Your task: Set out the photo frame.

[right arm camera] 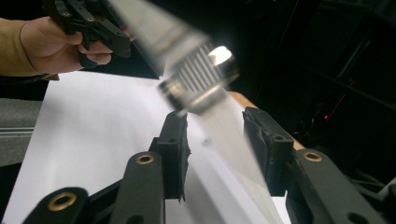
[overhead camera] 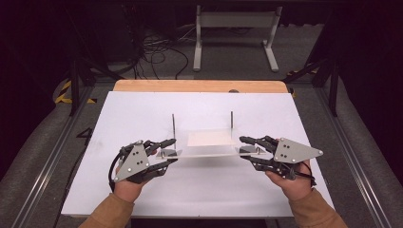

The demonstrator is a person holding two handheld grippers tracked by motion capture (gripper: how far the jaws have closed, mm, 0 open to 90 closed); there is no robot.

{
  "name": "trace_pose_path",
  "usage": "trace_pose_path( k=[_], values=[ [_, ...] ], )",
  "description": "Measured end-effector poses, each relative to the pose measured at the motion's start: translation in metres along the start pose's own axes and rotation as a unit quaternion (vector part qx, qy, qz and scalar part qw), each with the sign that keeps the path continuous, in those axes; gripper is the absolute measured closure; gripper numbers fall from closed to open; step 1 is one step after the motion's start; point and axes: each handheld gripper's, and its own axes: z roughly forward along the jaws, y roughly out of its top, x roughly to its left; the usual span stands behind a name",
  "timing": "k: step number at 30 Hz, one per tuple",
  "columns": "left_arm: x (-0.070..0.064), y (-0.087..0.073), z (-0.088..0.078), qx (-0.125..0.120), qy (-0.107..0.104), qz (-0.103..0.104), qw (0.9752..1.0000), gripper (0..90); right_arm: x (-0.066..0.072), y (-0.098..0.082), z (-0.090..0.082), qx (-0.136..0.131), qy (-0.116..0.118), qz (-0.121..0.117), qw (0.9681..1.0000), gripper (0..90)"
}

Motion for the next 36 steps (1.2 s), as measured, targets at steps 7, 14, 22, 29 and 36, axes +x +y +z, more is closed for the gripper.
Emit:
trace_pose_path(
  k=[7,14,22,29,36],
  values=[
    [0.003,0.020,-0.002,-0.009,0.021,0.031,0.9993,60.7,-0.004,0.014,0.001,-0.013,-0.015,-0.014,0.9997,61.3],
    [0.014,0.033,0.000,-0.028,0.026,0.019,0.9991,60.8,-0.013,0.027,0.004,-0.030,-0.032,-0.027,0.9987,61.8],
    [0.021,0.040,0.002,-0.042,0.026,0.010,0.9987,61.2,-0.020,0.031,0.004,-0.040,-0.041,-0.029,0.9979,61.7],
    [0.035,0.052,0.000,-0.051,0.016,-0.010,0.9985,62.2,-0.029,0.039,0.003,-0.070,-0.041,-0.009,0.9967,63.1],
    [0.040,0.064,-0.003,-0.054,0.005,-0.028,0.9981,63.0,-0.031,0.049,-0.002,-0.070,-0.037,0.013,0.9968,63.8]
  ],
)
